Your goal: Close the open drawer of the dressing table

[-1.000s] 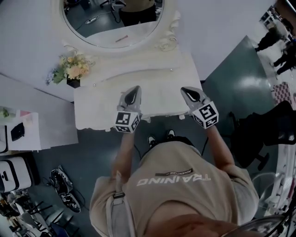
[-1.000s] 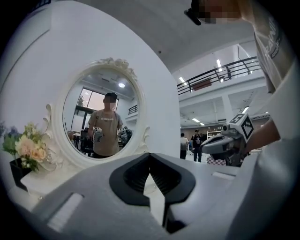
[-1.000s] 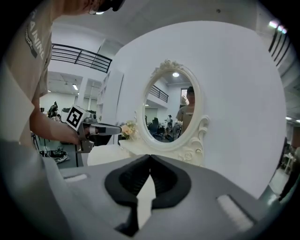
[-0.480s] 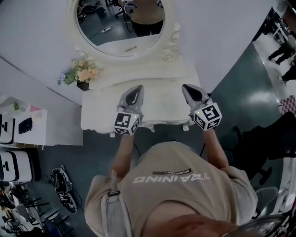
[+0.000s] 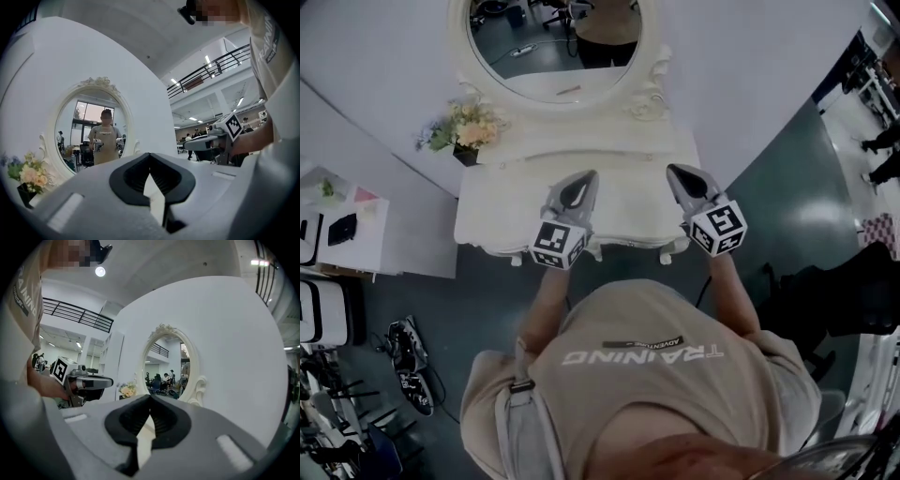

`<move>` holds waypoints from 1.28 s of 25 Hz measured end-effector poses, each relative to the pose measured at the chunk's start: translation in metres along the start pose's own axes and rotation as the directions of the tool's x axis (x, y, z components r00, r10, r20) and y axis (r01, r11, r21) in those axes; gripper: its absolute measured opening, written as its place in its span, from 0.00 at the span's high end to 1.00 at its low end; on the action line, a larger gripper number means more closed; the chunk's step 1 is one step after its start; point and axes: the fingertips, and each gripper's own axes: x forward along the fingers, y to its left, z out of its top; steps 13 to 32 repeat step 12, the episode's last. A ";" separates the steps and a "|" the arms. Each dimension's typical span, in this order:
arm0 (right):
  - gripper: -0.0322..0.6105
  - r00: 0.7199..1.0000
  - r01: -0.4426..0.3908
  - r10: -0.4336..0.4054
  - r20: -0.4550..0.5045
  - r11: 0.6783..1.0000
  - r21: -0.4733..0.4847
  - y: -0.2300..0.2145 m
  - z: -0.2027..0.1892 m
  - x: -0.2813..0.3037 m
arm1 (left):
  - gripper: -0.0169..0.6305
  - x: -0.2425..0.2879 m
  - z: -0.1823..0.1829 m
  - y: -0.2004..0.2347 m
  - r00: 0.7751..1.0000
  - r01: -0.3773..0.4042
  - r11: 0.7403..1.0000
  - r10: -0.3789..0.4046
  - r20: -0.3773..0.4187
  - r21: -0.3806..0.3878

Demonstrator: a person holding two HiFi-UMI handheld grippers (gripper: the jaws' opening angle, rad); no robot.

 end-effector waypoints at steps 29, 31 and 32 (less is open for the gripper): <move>0.95 1.000 0.027 -0.027 0.015 0.999 0.024 -0.003 -0.005 -0.006 | 0.97 -0.007 0.007 -0.011 0.999 0.025 1.000 -0.024 0.029 -0.008; 0.95 1.000 0.027 -0.027 0.015 0.999 0.024 -0.003 -0.005 -0.006 | 0.97 -0.007 0.007 -0.011 0.999 0.025 1.000 -0.024 0.029 -0.008; 0.95 1.000 0.027 -0.027 0.015 0.999 0.024 -0.003 -0.005 -0.006 | 0.97 -0.007 0.007 -0.011 0.999 0.025 1.000 -0.024 0.029 -0.008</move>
